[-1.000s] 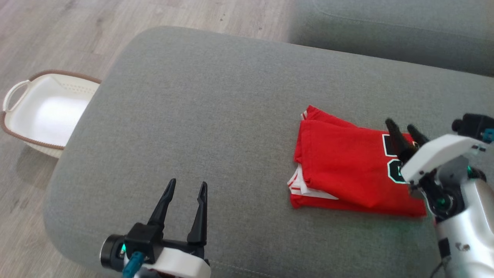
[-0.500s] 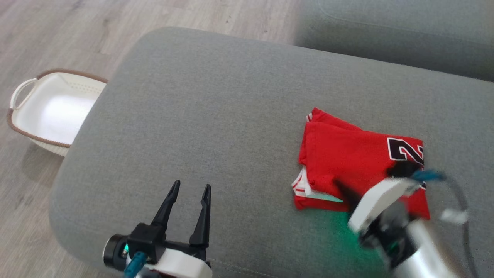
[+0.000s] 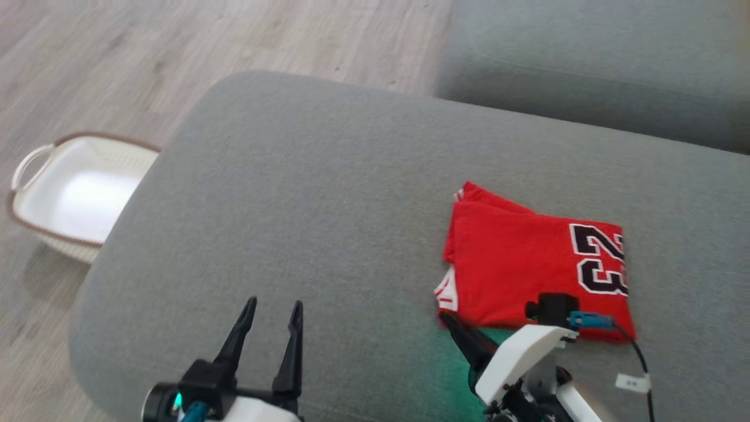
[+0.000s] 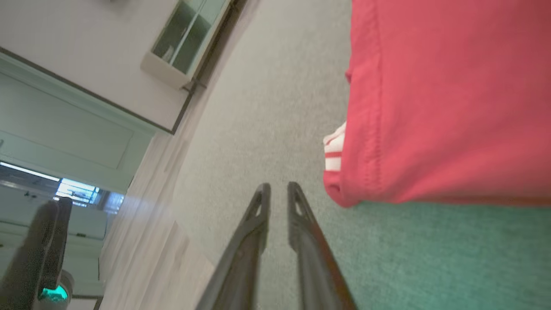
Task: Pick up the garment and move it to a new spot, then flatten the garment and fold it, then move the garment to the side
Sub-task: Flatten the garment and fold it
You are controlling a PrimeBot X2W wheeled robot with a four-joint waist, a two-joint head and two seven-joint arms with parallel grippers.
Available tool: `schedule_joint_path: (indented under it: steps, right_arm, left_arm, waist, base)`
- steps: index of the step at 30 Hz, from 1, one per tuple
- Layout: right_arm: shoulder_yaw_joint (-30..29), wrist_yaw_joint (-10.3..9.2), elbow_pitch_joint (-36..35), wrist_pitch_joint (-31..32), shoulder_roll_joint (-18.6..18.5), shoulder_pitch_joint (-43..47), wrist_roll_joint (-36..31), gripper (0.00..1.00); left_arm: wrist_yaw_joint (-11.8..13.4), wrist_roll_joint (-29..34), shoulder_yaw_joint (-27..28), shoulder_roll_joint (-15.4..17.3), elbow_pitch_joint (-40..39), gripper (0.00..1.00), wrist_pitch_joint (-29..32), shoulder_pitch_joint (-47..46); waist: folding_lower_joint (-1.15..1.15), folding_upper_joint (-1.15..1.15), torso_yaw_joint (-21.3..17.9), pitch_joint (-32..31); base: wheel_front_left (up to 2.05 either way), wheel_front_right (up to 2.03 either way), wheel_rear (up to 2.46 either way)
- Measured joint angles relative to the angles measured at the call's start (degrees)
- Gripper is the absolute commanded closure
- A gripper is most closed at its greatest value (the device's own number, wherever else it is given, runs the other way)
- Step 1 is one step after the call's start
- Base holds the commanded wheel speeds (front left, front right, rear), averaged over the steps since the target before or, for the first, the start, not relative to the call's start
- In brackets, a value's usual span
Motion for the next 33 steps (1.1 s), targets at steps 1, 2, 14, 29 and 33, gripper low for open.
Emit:
schedule_joint_path:
  steps: [1,2,14,29,33]
  right_arm:
    - [0.0,0.00,0.0,-1.3,0.0,0.1,0.0,0.00]
    - [-0.2,0.00,-0.1,-2.5,-0.2,0.2,-0.1,0.00]
    - [-6.7,0.00,-1.3,-18.3,-6.5,0.4,-9.5,0.00]
    - [-16.6,0.00,-4.9,-27.6,-2.6,8.5,-38.8,0.00]
    - [-18.0,0.00,-7.8,-27.6,-1.4,12.2,-41.5,0.00]
  left_arm:
    - [0.0,0.1,0.4,0.0,0.0,0.00,0.0,0.6]
    - [0.0,0.3,0.9,0.0,0.0,0.00,0.0,1.0]
    - [1.0,1.5,6.3,0.0,-0.7,0.00,0.0,4.5]
    - [0.5,4.0,11.1,0.1,-2.7,0.00,0.0,8.7]
    - [0.5,4.4,11.6,0.0,-2.7,0.00,0.0,8.7]
  waist:
    - [0.00,0.00,-0.6,-0.3]
    - [0.00,0.00,-1.1,-0.5]
    - [0.00,0.00,-8.9,-3.1]
    - [0.00,0.00,-14.6,-6.0]
    - [0.00,0.00,-15.0,-6.3]
  base:
    - [0.00,0.00,0.00]
    - [0.00,0.00,0.00]
    - [0.00,0.00,0.00]
    - [0.00,0.00,0.00]
    - [0.00,0.00,0.00]
